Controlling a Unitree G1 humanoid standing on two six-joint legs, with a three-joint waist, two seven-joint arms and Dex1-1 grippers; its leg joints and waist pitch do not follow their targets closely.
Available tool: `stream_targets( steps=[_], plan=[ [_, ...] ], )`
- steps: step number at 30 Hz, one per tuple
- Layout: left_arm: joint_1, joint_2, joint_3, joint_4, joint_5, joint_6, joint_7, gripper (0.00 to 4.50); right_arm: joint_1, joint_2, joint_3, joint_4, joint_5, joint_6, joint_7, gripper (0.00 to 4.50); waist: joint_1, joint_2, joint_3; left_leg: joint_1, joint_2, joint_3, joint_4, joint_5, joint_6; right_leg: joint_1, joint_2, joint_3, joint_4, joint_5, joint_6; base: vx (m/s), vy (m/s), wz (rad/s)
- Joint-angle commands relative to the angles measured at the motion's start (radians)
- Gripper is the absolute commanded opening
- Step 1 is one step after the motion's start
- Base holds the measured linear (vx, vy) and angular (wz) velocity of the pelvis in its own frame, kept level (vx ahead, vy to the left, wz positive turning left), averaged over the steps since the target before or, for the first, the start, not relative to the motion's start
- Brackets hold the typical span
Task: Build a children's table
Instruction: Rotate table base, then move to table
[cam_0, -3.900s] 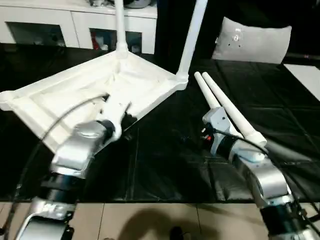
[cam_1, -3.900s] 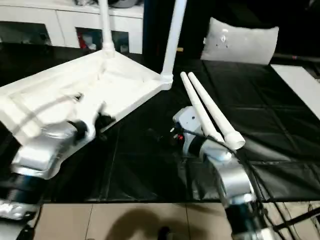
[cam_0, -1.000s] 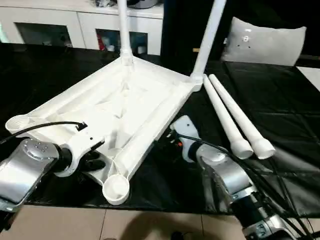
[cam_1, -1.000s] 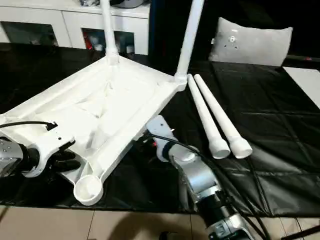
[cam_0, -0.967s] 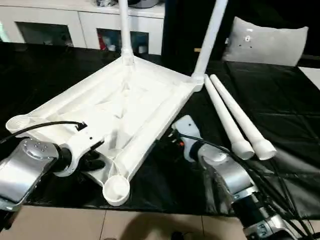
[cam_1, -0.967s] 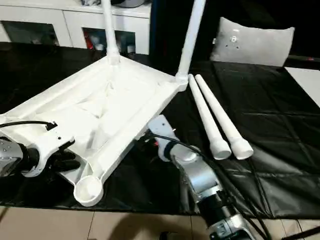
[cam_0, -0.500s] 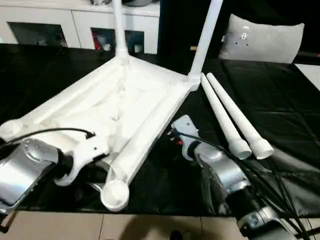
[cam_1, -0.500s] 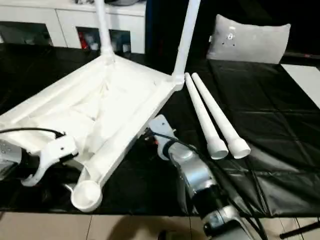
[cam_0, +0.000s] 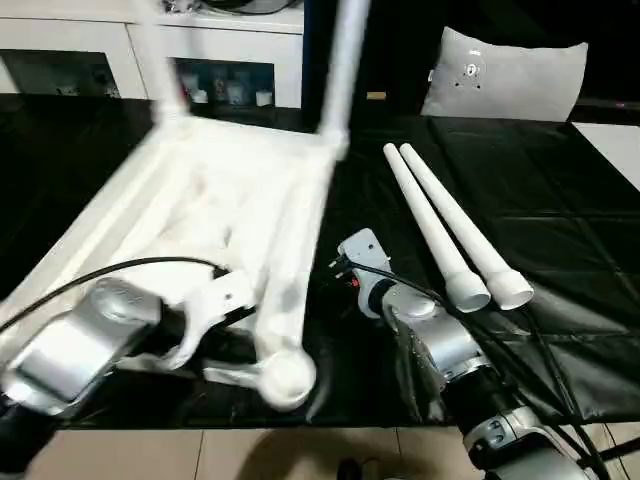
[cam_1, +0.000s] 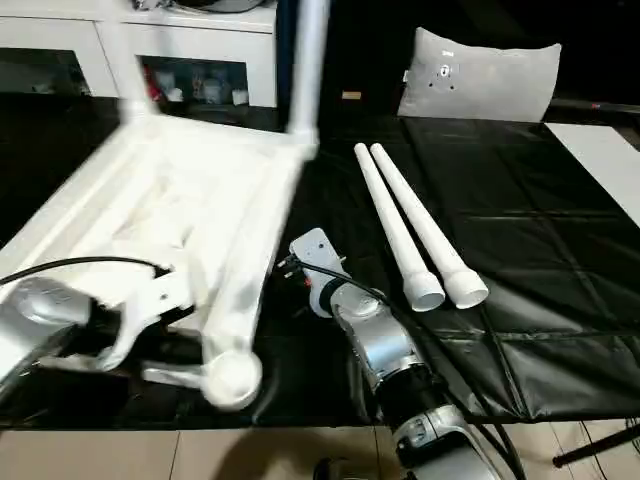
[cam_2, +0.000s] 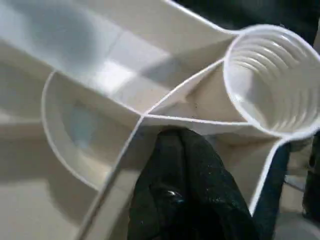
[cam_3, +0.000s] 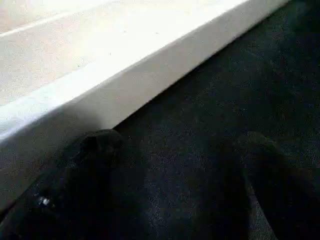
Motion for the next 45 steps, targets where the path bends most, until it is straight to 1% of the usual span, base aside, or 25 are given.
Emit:
stream_targets(
  steps=[1,6,11,13,19,22,24,26,27,28,29,30,33,34,35,36,37,38,39,40,41,42,43,44,45],
  plan=[
    [-0.061,-0.064,0.002,0.012,0.007,-0.073,0.032,0.08,-0.024,0.04,0.032,-0.006,0.006,-0.03,0.035,4.5,0.007,0.022,-0.07,-0.029,-0.04,0.039,-0.069,-0.168,-0.009,0.087,-0.027,0.041,-0.061,-0.314,-0.161,0.0,0.0,0.0],
    [-0.102,-0.148,0.028,0.138,0.057,-0.141,0.139,0.08,-0.024,0.026,0.002,-0.02,0.005,-0.021,0.008,4.5,0.009,0.02,-0.069,-0.028,-0.043,0.042,-0.067,-0.165,-0.002,0.086,-0.024,0.04,-0.067,-0.316,-0.157,0.0,0.0,0.0],
    [-0.145,-0.215,0.043,0.263,0.113,-0.204,0.254,0.08,-0.022,-0.02,-0.047,-0.073,-0.004,0.001,-0.034,4.5,0.011,0.013,-0.069,-0.027,-0.047,0.043,-0.065,-0.177,0.007,0.084,-0.023,0.037,-0.078,-0.396,-0.102,0.0,0.0,0.0],
    [-0.157,-0.266,0.065,0.303,0.118,-0.215,0.303,0.08,-0.022,-0.046,-0.086,-0.12,-0.009,0.023,-0.049,4.5,0.014,0.013,-0.071,-0.026,-0.046,0.044,-0.063,-0.16,0.011,0.083,-0.022,0.037,-0.078,-0.383,-0.103,0.0,0.0,0.0],
    [-0.116,-0.334,0.127,0.255,0.072,-0.207,0.352,0.08,-0.002,-0.085,-0.152,-0.268,-0.002,0.119,-0.082,4.5,0.028,0.019,-0.075,-0.026,-0.042,0.045,-0.064,-0.119,0.01,0.088,-0.02,0.041,-0.065,-0.267,-0.14,0.0,0.0,0.0],
    [-0.041,-0.37,0.192,0.169,0.048,-0.237,0.42,0.24,0.019,-0.091,-0.194,-0.371,0.009,0.215,-0.121,4.5,0.029,0.017,-0.073,-0.023,-0.043,0.046,-0.065,-0.151,0.01,0.086,-0.02,0.038,-0.071,-0.309,-0.133,0.0,0.0,0.0],
    [-0.008,-0.397,0.231,0.132,0.048,-0.25,0.474,0.46,0.031,-0.09,-0.207,-0.42,0.023,0.25,-0.123,4.5,0.027,0.016,-0.071,-0.023,-0.042,0.045,-0.065,-0.171,0.014,0.084,-0.017,0.035,-0.076,-0.352,-0.107,0.0,0.0,0.0],
    [0.048,-0.46,0.301,0.071,0.049,-0.262,0.573,0.61,0.068,-0.086,-0.219,-0.516,0.047,0.291,-0.114,4.5,0.023,0.001,-0.072,-0.025,-0.042,0.049,-0.063,-0.179,0.023,0.082,-0.015,0.034,-0.084,-0.388,-0.083,0.0,0.0,0.0],
    [0.075,-0.489,0.331,0.044,0.055,-0.28,0.621,0.61,0.09,-0.082,-0.224,-0.564,0.056,0.307,-0.113,4.5,0.026,0.006,-0.071,-0.026,-0.044,0.048,-0.062,-0.183,0.026,0.08,-0.015,0.031,-0.088,-0.424,-0.062,0.0,0.0,0.0],
    [0.098,-0.508,0.353,0.023,0.054,-0.291,0.649,0.71,0.109,-0.077,-0.229,-0.601,0.062,0.32,-0.117,4.5,0.024,-0.002,-0.071,-0.026,-0.044,0.049,-0.061,-0.186,0.032,0.078,-0.015,0.03,-0.092,-0.442,-0.049,0.0,0.0,0.0],
    [0.098,-0.508,0.353,0.023,0.054,-0.291,0.649,0.71,0.109,-0.077,-0.229,-0.601,0.062,0.32,-0.117,4.5,0.025,0.0,-0.069,-0.026,-0.047,0.048,-0.061,-0.199,0.034,0.073,-0.014,0.026,-0.098,-0.497,-0.019,0.0,0.0,0.0],
    [0.13,-0.53,0.379,-0.008,0.05,-0.303,0.682,0.9,0.137,-0.069,-0.238,-0.655,0.071,0.348,-0.127,4.5,0.021,-0.005,-0.068,-0.027,-0.051,0.048,-0.059,-0.214,0.036,0.069,-0.012,0.022,-0.104,-0.541,0.01,0.0,0.0,0.0],
    [0.244,-0.577,0.414,-0.129,0.059,-0.289,0.757,1.11,0.295,-0.017,-0.258,-0.855,0.183,0.341,-0.112,4.5,0.016,-0.002,-0.065,-0.026,-0.048,0.046,-0.061,-0.229,0.039,0.058,-0.007,0.014,-0.118,-0.575,0.057,0.0,0.0,0.0],
    [0.245,-0.577,0.414,-0.13,0.058,-0.288,0.757,1.2,0.296,-0.016,-0.258,-0.856,0.183,0.341,-0.113,4.5,0.012,0.002,-0.062,-0.023,-0.042,0.042,-0.066,-0.243,0.036,0.054,0.002,0.007,-0.121,-0.559,0.055,0.0,0.0,0.0],
    [0.267,-0.588,0.416,-0.155,0.056,-0.286,0.769,1.2,0.33,-0.001,-0.266,-0.891,0.21,0.342,-0.113,4.5,0.006,0.006,-0.067,-0.021,-0.03,0.036,-0.071,-0.244,0.039,0.058,0.008,0.001,-0.119,-0.492,0.037,0.0,0.0,0.0],
    [0.293,-0.604,0.417,-0.187,0.055,-0.285,0.785,1.29,0.371,0.001,-0.26,-0.935,0.217,0.358,-0.109,4.5,-0.004,0.016,-0.068,-0.011,-0.001,0.017,-0.091,-0.244,0.053,0.058,0.022,-0.009,-0.11,-0.392,-0.02,0.0,0.0,0.0],
    [0.301,-0.609,0.416,-0.197,0.056,-0.285,0.791,1.41,0.384,-0.004,-0.254,-0.95,0.219,0.375,-0.102,4.5,-0.007,0.025,-0.065,0.0,0.027,0.002,-0.108,-0.244,0.074,0.058,0.023,-0.013,-0.104,-0.339,-0.056,0.0,0.0,0.0],
    [0.309,-0.612,0.415,-0.206,0.059,-0.284,0.796,1.53,0.397,-0.01,-0.249,-0.966,0.217,0.399,-0.098,4.5,-0.018,0.038,-0.062,0.014,0.11,-0.041,-0.151,-0.214,0.126,0.058,0.018,-0.019,-0.045,-0.203,-0.145,0.042,-0.069,0.02],
    [0.322,-0.618,0.413,-0.218,0.06,-0.282,0.813,1.63,0.413,-0.011,-0.251,-0.99,0.219,0.423,-0.097,4.5,-0.022,0.039,-0.059,0.025,0.156,-0.056,-0.168,-0.189,0.194,0.046,0.001,-0.018,-0.001,-0.15,-0.2,0.035,-0.106,-0.03],
    [0.323,-0.618,0.413,-0.219,0.06,-0.282,0.814,1.63,0.413,-0.011,-0.251,-0.99,0.22,0.424,-0.097,4.5,-0.024,0.035,-0.058,0.029,0.167,-0.058,-0.172,-0.185,0.219,0.042,-0.007,-0.017,0.014,-0.144,-0.222,0.035,-0.106,-0.03],
    [0.332,-0.618,0.413,-0.223,0.06,-0.284,0.818,1.75,0.422,-0.007,-0.255,-1.006,0.231,0.43,-0.097,4.5,-0.02,0.023,-0.048,0.022,0.156,-0.036,-0.174,-0.23,0.254,0.041,-0.021,-0.007,0.025,-0.15,-0.256,0.023,-0.137,-0.03],
    [0.342,-0.611,0.41,-0.227,0.067,-0.283,0.821,1.92,0.43,-0.007,-0.257,-1.02,0.25,0.416,-0.083,4.5,-0.012,0.001,-0.042,0.015,0.119,-0.002,-0.171,-0.336,0.244,0.051,-0.024,0.009,0.017,-0.223,-0.279,0.017,-0.168,-0.02],
    [0.343,-0.61,0.409,-0.227,0.067,-0.283,0.821,1.92,0.43,-0.007,-0.257,-1.021,0.251,0.415,-0.082,4.5,-0.007,-0.015,-0.039,0.016,0.064,0.03,-0.131,-0.379,0.224,0.044,-0.013,0.013,-0.019,-0.315,-0.285,0.017,-0.168,-0.02],
    [0.345,-0.609,0.408,-0.232,0.067,-0.282,0.821,1.98,0.434,-0.005,-0.257,-1.023,0.261,0.414,-0.081,4.5,0.004,-0.055,-0.059,0.018,-0.147,0.099,0.141,-0.341,0.222,0.032,0.016,0.013,-0.155,-0.572,-0.236,0.025,-0.179,-0.12],
    [0.351,-0.608,0.406,-0.241,0.067,-0.281,0.822,2.07,0.443,-0.002,-0.259,-1.03,0.259,0.408,-0.099,4.5,0.025,-0.054,-0.078,-0.058,-0.136,0.057,0.2,-0.226,0.23,0.099,-0.066,0.062,-0.138,-0.643,-0.241,0.014,-0.155,-0.15]
  ],
)
